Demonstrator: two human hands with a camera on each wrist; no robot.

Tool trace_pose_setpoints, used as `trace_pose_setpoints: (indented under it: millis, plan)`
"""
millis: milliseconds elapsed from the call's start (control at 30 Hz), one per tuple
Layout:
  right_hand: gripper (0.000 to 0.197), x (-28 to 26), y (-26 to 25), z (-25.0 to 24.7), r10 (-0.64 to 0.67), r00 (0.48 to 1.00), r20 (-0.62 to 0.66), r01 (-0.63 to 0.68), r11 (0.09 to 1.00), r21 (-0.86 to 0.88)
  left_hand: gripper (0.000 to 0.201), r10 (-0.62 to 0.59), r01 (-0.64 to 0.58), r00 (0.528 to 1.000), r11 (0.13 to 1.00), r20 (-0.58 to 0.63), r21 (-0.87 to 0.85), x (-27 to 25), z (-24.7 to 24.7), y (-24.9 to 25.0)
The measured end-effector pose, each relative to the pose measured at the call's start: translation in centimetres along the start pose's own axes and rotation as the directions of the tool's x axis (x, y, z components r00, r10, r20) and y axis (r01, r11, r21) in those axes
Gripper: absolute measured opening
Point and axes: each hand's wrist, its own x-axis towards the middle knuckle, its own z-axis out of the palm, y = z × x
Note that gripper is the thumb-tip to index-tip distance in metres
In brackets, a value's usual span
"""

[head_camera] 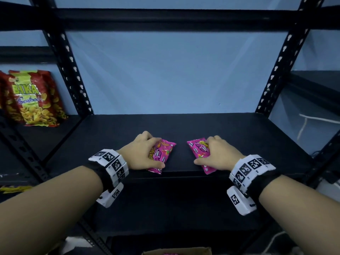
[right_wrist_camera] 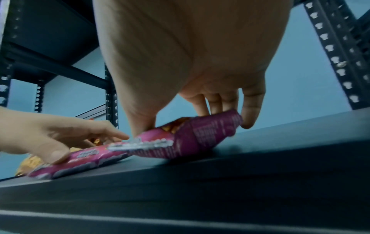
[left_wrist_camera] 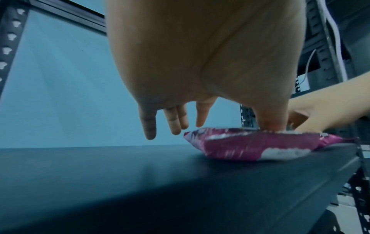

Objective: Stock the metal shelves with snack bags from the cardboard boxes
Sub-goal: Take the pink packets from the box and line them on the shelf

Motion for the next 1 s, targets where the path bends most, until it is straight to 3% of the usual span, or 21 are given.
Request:
trace_pose_setpoints:
  millis: [100, 267, 433, 600, 700, 800, 900, 1000]
  plan:
    - [0.079, -0.4, -0.8, -0.9, 0.028, 0.998, 0.05, -0.031, 0.998, 0.052, 0.099, 0.004, 0.0, 0.998, 0.998, 0.07, -0.056, 0.0, -1.5, -1.9]
    - [0.081, -0.7, -2.9, -1.8, -0.038, 0.992, 0.124, 0.029, 0.997, 0.075, 0.063, 0.061, -0.05, 0.98, 0.997, 0.189, -0.065, -0.1, -3.2, -4.4]
    - [0.076, 0.6, -2.9, -2.2, -0.124, 0.973, 0.197, 0.119, 0.992, 0.04, 0.064, 0.068, -0.051, 0.962, 0.996, 0.264, -0.073, 0.6, -4.1, -5.4]
    - [0.071, 1.9, -2.2, -3.0, -0.221, 0.957, 0.186, 0.212, 0.975, 0.068, 0.078, 0.081, -0.076, 0.972, 0.997, 0.222, -0.032, 1.6, -4.2, -3.1]
    - [0.078, 3.1, -2.0, -3.1, -0.247, 0.941, 0.232, 0.249, 0.968, 0.024, 0.081, 0.046, -0.057, 0.957, 0.998, 0.287, 0.03, 2.6, -4.2, -1.5]
    - [0.078, 3.8, -2.0, -3.2, -0.271, 0.914, 0.301, 0.258, 0.962, 0.084, 0.069, -0.008, -0.039, 0.927, 0.992, 0.375, 0.117, 3.6, -4.6, -0.3]
    - [0.055, 4.6, -1.7, -3.2, -0.315, 0.896, 0.314, 0.3, 0.949, 0.097, 0.056, -0.011, -0.017, 0.906, 0.998, 0.423, 0.063, 4.4, -4.7, 0.2]
    - [0.05, 5.2, -1.3, -3.5, -0.352, 0.881, 0.316, 0.341, 0.936, 0.092, 0.053, -0.002, -0.013, 0.912, 0.999, 0.409, 0.034, 5.0, -5.1, 0.7]
